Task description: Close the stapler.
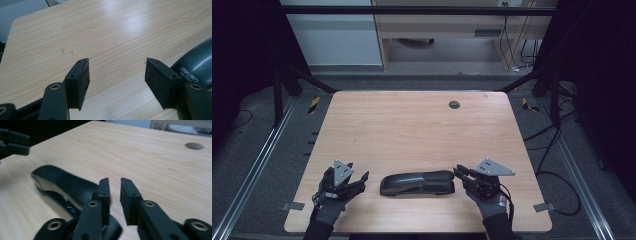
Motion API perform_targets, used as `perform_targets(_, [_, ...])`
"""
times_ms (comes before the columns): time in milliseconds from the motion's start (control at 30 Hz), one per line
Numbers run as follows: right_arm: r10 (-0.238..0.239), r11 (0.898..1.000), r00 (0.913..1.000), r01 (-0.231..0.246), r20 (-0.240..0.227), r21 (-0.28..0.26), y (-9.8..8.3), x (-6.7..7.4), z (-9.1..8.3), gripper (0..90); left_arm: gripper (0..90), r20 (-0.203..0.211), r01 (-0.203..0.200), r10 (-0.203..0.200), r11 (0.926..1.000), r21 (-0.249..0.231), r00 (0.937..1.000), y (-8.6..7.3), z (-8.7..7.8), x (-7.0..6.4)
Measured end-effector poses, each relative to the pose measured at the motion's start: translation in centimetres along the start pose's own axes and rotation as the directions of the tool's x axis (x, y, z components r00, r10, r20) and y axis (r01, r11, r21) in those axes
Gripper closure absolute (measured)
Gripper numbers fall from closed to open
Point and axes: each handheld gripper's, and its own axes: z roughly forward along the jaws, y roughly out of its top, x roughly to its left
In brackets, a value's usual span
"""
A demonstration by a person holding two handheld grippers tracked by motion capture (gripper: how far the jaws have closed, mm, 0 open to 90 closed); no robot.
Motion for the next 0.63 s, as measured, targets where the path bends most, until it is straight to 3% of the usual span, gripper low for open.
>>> perform_targets(67, [0.004,1.0,0.9999,-0.004,0.016,-0.01,0.0,-0.3,-0.3,72.9,35.9,0.005,0.0,0.0,1.0,0.006,1.0,-0.1,0.1,0.1])
perform_targets(100, [0.022,1.0,0.9986,-0.022,0.048,-0.006,-0.2,-1.4,-0.8,66.5,35.8,0.006,0.001,-0.001,1.0,0.008,1.0,-0.1,0.1,0.1])
perform_targets(200, [0.038,0.999,0.9955,-0.038,0.087,0.007,-0.7,-2.5,-1.3,59.5,35.7,0.013,0.008,-0.008,0.9999,0.011,0.9999,-0.2,0.3,0.3])
perform_targets(233, [0.046,0.999,0.9899,-0.049,0.134,0.018,-1.4,-3.8,-1.6,54.3,35.5,0.013,0.011,-0.011,0.9998,0.014,0.9999,-0.2,0.3,0.4])
perform_targets(333, [0.057,0.997,0.9839,-0.063,0.17,0.034,-2.0,-4.8,-1.9,51.4,35.1,0.01,0.019,-0.019,0.9997,0.012,0.9998,-0.4,0.5,0.7])
perform_targets(400, [0.083,0.993,0.9725,-0.098,0.218,0.06,-3.1,-6.5,-2.2,47.6,34.8,0.008,0.019,-0.019,0.9996,0.019,0.9998,-0.6,0.6,1.0])
perform_targets(467, [0.084,0.993,0.9695,-0.102,0.23,0.066,-3.4,-6.9,-2.3,47.2,34.8,0.001,0.017,-0.017,0.9995,0.028,0.9999,-0.7,0.8,1.2])
perform_targets(633, [0.094,0.986,0.9506,-0.129,0.296,0.103,-4.4,-8.9,-2.6,44.8,34.3,-0.011,0.023,-0.022,0.9988,0.044,0.9997,-1.0,1.3,1.7])
